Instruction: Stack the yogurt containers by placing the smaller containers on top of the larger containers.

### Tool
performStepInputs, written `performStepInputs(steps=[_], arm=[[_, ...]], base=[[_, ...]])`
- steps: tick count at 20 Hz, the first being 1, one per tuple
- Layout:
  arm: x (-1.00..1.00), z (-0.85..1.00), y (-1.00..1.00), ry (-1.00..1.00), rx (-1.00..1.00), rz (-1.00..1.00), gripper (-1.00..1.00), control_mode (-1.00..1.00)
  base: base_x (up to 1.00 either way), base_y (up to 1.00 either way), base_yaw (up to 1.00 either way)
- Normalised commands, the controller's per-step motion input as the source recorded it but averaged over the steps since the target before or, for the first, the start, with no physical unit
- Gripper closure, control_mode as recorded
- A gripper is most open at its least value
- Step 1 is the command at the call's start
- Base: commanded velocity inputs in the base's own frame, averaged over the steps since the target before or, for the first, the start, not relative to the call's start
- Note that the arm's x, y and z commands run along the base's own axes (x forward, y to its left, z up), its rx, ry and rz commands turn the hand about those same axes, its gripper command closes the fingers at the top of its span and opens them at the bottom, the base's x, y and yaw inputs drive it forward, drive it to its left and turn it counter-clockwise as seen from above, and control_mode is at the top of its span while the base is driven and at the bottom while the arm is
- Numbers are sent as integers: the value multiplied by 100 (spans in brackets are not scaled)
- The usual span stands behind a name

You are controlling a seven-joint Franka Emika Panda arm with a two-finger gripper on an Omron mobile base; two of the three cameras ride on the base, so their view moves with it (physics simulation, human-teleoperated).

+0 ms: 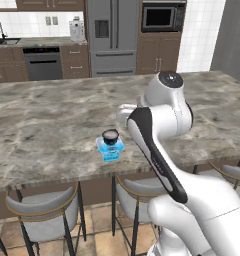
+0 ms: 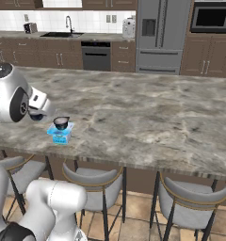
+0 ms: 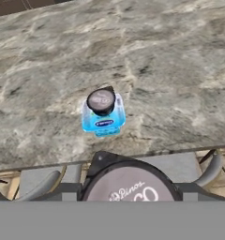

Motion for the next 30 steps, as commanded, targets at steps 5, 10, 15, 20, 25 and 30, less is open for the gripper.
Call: performStepInputs(steps=[5,10,15,20,25,30], arm=[[14,-9,15,0,0,1,100,-100],[20,-12,8,-1,0,1,100,-100],[18,-11,0,-3,0,0,100,-100],[13,-12,0,-1,0,0,100,-100],[13,-11,3,0,0,0,100,-100],[17,-9,1,0,0,0,100,-100]], base=[[0,0,0],[0,0,0],[0,0,0],[0,0,0],[0,0,0],[0,0,0]])
